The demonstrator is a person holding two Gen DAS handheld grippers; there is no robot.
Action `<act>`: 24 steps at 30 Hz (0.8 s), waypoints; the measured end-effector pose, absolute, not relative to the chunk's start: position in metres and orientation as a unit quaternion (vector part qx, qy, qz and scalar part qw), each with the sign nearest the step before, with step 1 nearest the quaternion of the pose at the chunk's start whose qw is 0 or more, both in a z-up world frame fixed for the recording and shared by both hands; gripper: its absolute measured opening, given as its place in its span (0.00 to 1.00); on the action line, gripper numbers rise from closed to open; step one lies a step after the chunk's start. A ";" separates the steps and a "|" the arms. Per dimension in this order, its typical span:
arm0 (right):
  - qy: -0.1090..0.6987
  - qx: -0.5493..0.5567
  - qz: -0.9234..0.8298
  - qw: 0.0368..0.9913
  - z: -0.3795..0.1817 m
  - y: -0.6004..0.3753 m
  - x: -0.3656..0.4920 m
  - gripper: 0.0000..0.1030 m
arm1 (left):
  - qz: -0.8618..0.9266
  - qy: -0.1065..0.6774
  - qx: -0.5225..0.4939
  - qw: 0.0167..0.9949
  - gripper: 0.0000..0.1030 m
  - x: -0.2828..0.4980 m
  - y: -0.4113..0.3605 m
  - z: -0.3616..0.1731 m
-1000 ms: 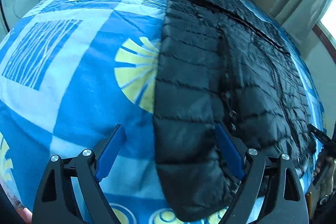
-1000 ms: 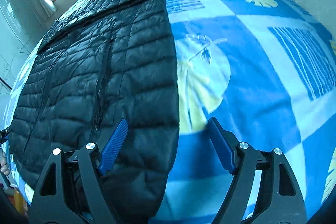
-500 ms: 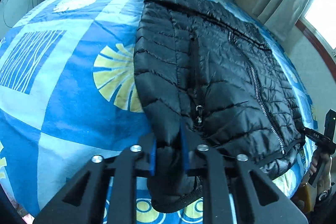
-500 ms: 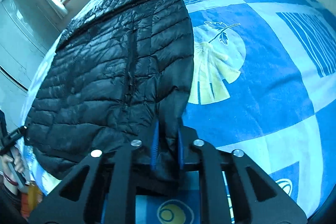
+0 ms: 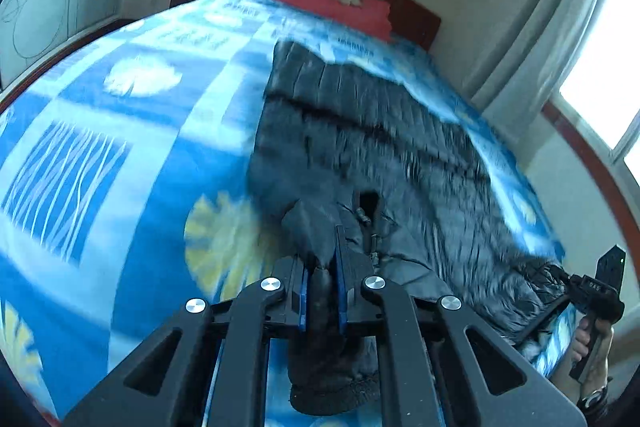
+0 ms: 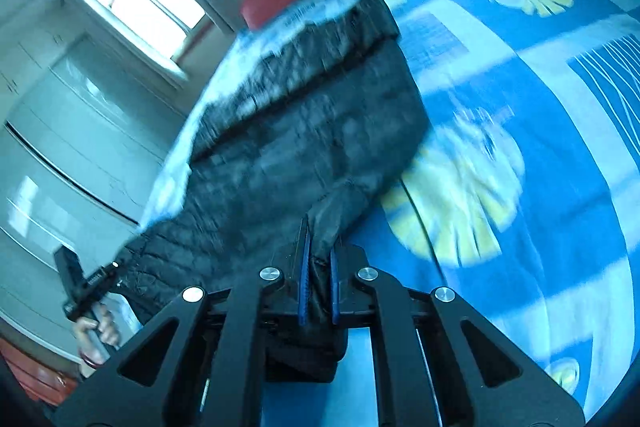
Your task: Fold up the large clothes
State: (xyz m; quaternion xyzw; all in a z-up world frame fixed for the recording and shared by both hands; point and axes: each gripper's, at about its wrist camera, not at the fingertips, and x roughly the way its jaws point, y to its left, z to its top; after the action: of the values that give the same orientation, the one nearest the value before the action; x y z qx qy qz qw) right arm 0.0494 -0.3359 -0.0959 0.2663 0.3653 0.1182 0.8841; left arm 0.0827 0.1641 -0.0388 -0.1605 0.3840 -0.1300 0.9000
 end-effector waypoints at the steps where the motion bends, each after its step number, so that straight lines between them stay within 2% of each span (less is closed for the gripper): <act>1: 0.360 0.268 0.118 0.886 -0.092 -0.337 0.062 0.07 | -0.129 0.382 -0.161 0.901 0.10 0.091 0.163 -0.036; 7: 0.357 0.305 0.109 0.876 -0.093 -0.349 0.152 0.08 | -0.129 0.382 -0.137 0.905 0.10 0.179 0.140 -0.031; 12: 0.395 0.330 0.081 0.854 -0.133 -0.357 0.228 0.09 | -0.115 0.428 -0.149 0.884 0.10 0.251 0.129 -0.071; 18: 0.424 0.341 0.061 0.837 -0.172 -0.358 0.263 0.09 | -0.117 0.458 -0.157 0.867 0.11 0.282 0.125 -0.114; 24: 0.429 0.337 0.071 0.835 -0.164 -0.359 0.261 0.11 | -0.150 0.452 -0.177 0.861 0.15 0.274 0.140 -0.098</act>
State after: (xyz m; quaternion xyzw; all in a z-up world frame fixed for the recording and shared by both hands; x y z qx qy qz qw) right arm 0.2613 -0.3589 -0.1643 0.3373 0.4292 0.0714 0.8348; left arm 0.2744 0.1395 -0.0982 -0.1774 0.4517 -0.1495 0.8615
